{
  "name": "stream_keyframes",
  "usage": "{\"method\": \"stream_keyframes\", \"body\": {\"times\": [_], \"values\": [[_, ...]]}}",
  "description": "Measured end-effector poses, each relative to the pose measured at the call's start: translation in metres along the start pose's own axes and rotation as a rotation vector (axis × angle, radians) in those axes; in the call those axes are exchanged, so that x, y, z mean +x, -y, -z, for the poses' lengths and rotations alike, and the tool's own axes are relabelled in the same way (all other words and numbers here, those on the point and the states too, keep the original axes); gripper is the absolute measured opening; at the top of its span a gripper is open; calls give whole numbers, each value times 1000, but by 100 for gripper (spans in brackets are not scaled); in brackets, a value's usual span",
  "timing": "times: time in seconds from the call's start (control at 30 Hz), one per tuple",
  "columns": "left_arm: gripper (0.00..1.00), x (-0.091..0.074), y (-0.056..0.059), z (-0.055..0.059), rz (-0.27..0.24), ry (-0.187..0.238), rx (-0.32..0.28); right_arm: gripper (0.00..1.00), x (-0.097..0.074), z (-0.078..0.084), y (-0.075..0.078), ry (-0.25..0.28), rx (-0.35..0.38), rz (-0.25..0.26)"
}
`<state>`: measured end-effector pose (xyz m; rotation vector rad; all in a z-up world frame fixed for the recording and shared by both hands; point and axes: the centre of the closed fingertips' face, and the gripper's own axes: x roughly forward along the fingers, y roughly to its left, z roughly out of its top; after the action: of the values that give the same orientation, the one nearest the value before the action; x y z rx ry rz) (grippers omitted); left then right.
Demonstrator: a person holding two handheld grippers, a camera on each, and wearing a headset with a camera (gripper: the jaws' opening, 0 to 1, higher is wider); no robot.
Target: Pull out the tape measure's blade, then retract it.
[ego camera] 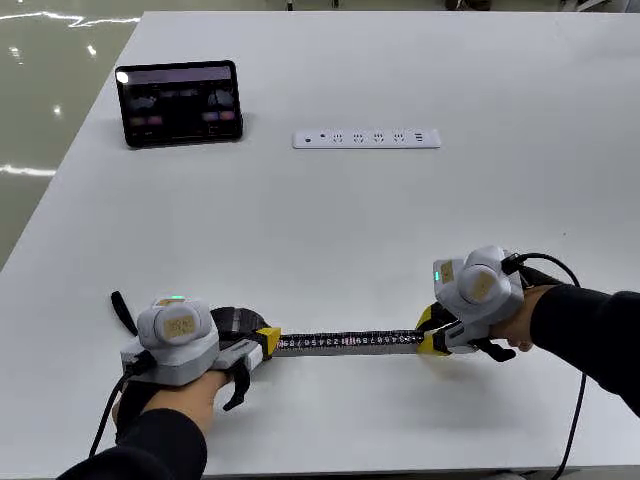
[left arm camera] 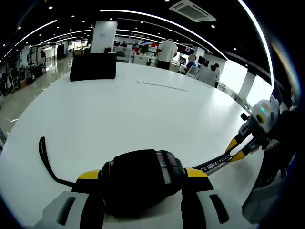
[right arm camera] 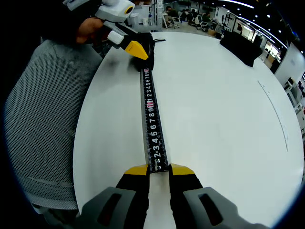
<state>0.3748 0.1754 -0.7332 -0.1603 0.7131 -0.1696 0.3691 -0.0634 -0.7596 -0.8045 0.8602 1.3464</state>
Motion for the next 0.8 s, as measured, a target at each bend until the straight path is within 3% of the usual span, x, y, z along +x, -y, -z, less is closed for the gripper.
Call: {"method": "stream_keyframes", "body": {"times": [0.8], "values": [[61,-1,-1,1,6,-4,-9,11,9,-17,-2,20,-2,-8]]}}
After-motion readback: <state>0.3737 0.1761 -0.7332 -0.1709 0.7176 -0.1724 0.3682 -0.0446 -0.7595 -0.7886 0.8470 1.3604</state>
